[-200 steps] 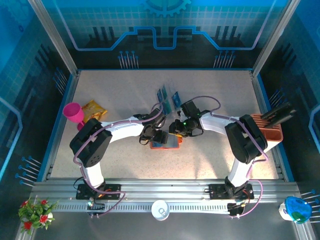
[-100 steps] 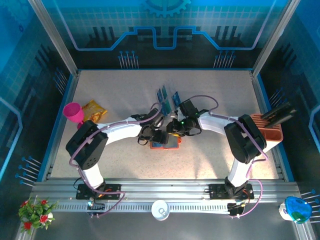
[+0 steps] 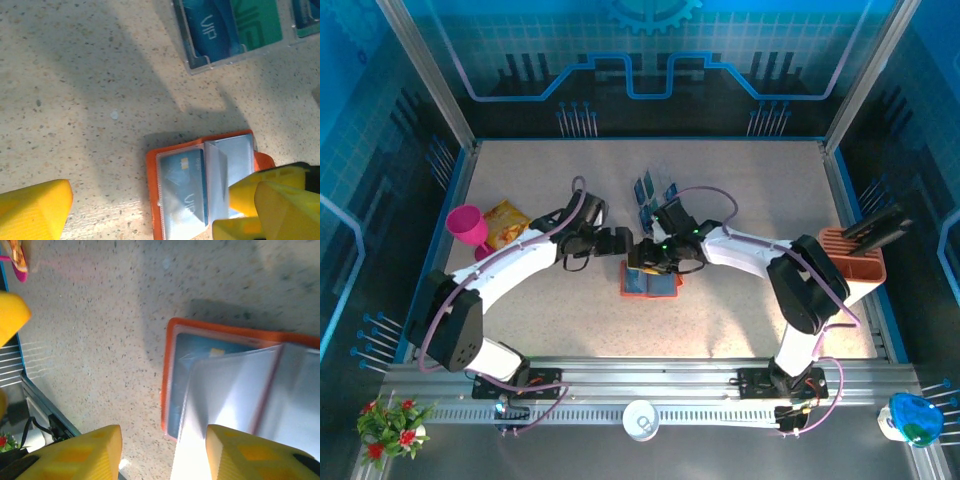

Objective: Put the credit cards into the card holder
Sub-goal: Flip over the card slot in the card holder.

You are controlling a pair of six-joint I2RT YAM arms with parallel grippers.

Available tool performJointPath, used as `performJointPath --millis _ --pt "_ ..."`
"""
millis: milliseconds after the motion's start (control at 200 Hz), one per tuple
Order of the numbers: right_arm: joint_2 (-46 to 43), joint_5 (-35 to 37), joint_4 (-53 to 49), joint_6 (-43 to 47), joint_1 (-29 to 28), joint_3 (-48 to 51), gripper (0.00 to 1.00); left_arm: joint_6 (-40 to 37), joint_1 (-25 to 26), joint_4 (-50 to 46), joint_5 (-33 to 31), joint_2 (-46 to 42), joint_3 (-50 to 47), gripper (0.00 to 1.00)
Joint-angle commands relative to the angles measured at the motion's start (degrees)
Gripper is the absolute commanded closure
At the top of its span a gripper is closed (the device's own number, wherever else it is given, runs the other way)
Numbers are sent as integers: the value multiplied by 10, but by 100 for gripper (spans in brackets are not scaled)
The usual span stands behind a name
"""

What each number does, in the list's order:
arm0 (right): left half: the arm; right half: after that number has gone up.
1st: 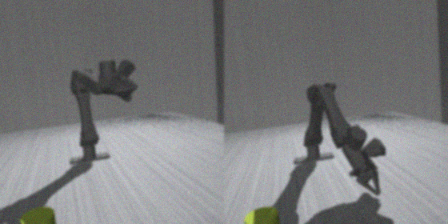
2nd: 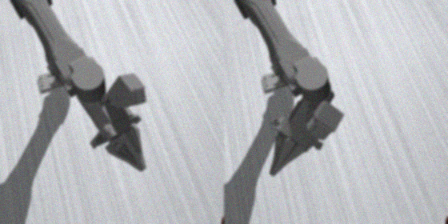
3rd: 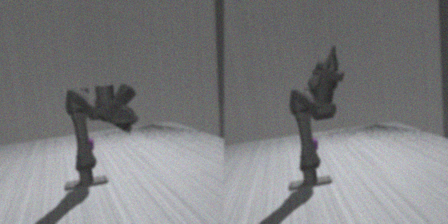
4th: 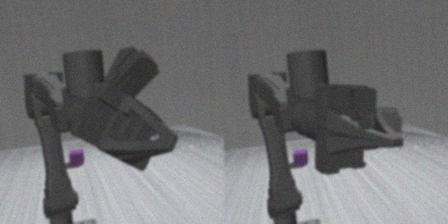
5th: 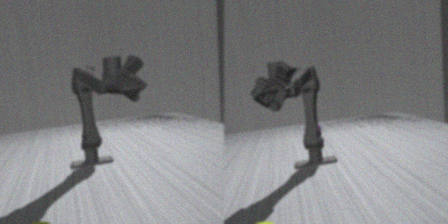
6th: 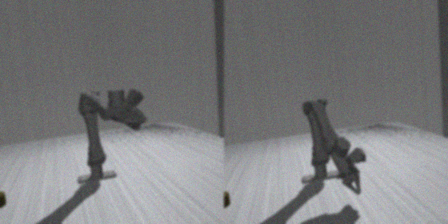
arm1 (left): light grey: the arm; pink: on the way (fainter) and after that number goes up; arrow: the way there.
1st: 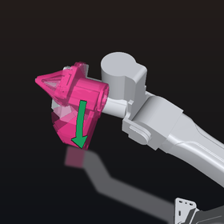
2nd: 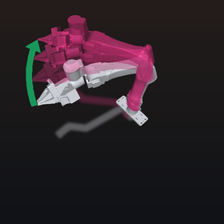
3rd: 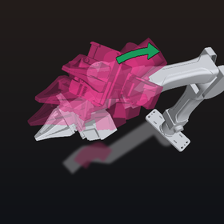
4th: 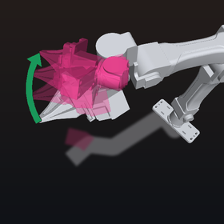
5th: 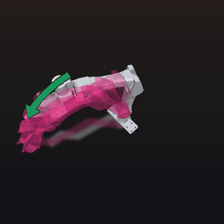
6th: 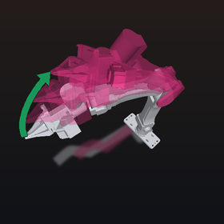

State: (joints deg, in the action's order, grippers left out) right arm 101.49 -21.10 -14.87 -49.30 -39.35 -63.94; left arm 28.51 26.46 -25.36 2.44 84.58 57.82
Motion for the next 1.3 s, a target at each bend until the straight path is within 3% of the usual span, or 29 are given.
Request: performJointPath --millis 0,350,860,1106,1291 --pt "35 1 11 -20 -13 -25 51 11 -15 9 24 -12 -18 5" --pt "100 -2 50 -33 -22 -31 51 8 -36 12 38 -11 -28 4" --pt "22 -24 82 -28 19 23 53 5 -38 9 49 0 -34 3" --pt "17 -30 76 -17 33 30 59 1 -36 16 68 3 -35 3" --pt "-21 -19 26 14 82 9 60 -4 -28 16 77 19 -30 2"
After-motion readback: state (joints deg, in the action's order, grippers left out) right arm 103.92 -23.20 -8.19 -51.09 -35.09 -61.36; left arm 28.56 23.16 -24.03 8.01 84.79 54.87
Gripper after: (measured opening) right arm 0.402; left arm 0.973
